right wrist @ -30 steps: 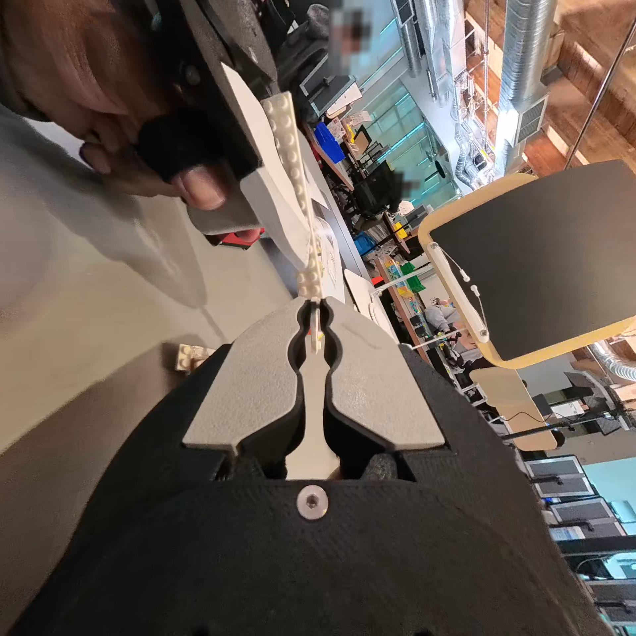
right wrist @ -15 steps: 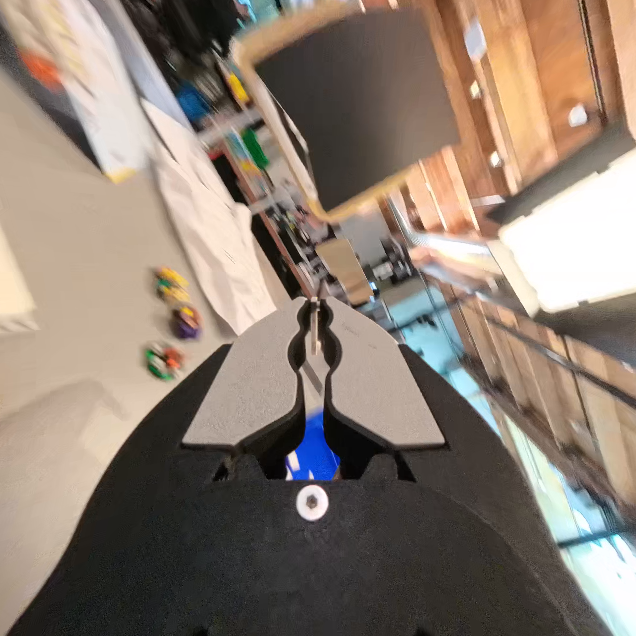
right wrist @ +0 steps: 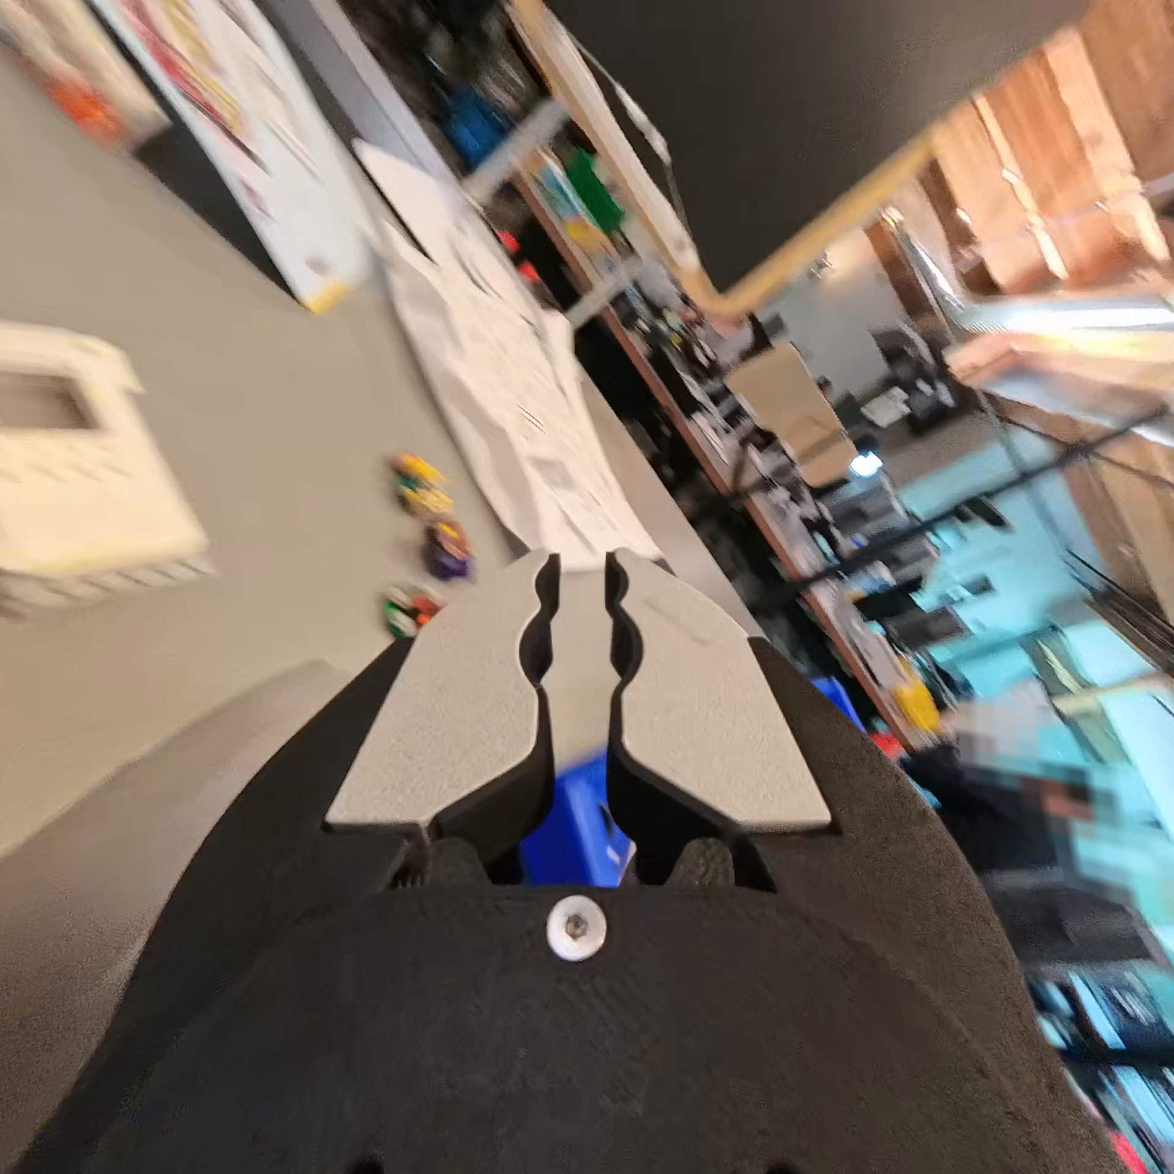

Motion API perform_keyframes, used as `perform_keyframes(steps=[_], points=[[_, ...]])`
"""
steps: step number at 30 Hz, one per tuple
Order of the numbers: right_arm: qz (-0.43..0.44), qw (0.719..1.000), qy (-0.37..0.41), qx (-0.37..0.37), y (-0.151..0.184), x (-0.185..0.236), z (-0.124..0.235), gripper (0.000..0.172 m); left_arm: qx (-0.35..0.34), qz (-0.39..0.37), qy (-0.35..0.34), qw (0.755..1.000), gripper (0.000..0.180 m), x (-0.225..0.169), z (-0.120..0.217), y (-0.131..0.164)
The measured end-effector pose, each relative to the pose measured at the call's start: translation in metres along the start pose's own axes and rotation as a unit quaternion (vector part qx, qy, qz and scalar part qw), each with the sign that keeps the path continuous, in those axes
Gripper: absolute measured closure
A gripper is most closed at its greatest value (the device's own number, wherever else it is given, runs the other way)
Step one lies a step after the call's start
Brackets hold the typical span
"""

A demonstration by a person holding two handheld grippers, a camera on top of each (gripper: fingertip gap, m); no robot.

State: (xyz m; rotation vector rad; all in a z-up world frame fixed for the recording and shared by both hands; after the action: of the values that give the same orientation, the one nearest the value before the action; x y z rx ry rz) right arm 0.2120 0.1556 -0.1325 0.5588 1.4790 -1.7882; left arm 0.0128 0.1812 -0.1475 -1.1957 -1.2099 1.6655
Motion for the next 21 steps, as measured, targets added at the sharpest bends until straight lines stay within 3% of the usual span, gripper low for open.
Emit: perform_keyframes(steps=[4,7,14,17,21], points=[[0.059,0.990,-0.092,-0.089,-0.057,0.067,-0.019,0.155,0.001,0.023,0.017,1.000,0.175,-0.001,0.001,-0.001],[0.128,0.976,-0.125,-0.123,-0.075,0.101,-0.032,0.145,0.013,0.055,0.038,0.998,0.175,-0.001,0.004,0.000],[0.149,0.967,-0.146,-0.150,-0.093,0.120,-0.045,0.140,0.075,0.092,0.062,0.991,0.175,-0.001,0.005,0.015],[0.143,0.965,-0.162,-0.145,-0.092,0.126,-0.047,0.154,0.084,0.093,0.063,0.990,0.175,-0.001,0.005,0.017],[0.133,0.966,-0.172,-0.142,-0.091,0.129,-0.046,0.155,0.099,0.021,0.050,0.994,0.174,-0.003,0.005,0.019]])
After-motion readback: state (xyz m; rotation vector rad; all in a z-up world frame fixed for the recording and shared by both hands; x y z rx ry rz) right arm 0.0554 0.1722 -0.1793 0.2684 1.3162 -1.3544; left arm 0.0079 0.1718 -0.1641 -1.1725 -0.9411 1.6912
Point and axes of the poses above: each gripper's, where its closed fingertips meet, z back along the fingers, y out of its underside, x = y × z across the jaws, the point moved 2 cm from there along z, back along the fingers, and after that the axes turned 5 degrees about -y, right-handed, at the moved point
